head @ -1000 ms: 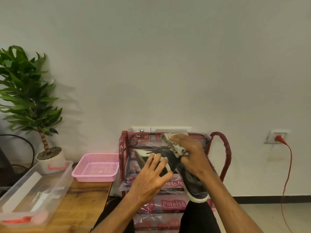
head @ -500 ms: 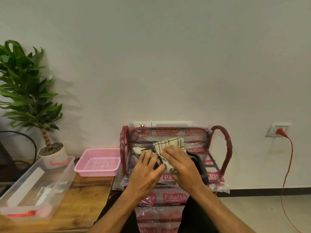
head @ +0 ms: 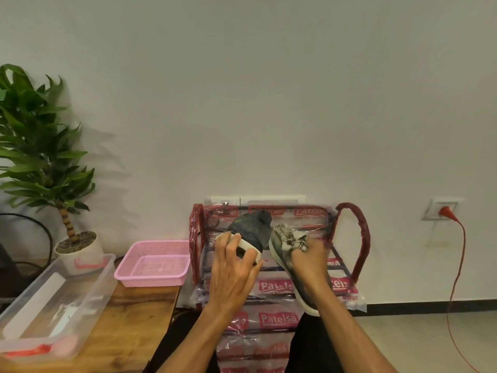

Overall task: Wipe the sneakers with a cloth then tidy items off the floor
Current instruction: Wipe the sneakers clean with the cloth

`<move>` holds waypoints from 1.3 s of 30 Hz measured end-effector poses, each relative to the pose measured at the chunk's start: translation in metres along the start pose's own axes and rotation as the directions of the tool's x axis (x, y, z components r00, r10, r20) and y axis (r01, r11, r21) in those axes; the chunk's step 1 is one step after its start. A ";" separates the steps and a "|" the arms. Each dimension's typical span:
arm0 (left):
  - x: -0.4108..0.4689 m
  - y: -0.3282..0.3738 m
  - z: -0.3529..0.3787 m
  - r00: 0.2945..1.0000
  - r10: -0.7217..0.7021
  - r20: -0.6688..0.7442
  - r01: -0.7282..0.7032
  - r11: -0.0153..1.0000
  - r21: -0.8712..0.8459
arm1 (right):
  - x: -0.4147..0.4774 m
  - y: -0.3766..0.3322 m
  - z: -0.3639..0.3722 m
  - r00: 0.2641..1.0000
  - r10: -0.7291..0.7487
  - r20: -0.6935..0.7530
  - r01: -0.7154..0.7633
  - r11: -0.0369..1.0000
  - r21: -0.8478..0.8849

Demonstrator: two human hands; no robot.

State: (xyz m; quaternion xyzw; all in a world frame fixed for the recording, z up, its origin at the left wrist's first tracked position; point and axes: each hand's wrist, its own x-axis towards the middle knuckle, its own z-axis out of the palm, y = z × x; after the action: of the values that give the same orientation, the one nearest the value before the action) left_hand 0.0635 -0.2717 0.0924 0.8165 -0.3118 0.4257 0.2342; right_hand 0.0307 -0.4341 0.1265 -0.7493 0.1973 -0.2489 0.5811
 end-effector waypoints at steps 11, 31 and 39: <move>-0.036 0.021 0.017 0.985 -0.110 0.136 0.122 0.989 -0.083 | -0.006 0.058 0.022 0.971 0.228 0.076 -0.235 0.967 0.097; -0.042 -0.018 -0.018 0.765 -0.319 0.560 0.494 0.848 -0.191 | -0.003 0.103 0.040 0.917 0.387 0.093 -0.391 0.920 0.026; 0.017 -0.028 0.024 0.700 -0.272 0.660 0.285 0.954 0.090 | -0.005 0.101 0.041 0.921 0.379 0.091 -0.381 0.924 0.007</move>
State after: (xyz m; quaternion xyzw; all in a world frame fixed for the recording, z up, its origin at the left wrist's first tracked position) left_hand 0.1044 -0.2730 0.0902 0.9494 -0.2517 0.0633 0.1768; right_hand 0.0504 -0.4247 0.0197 -0.6999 0.3100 -0.1005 0.6355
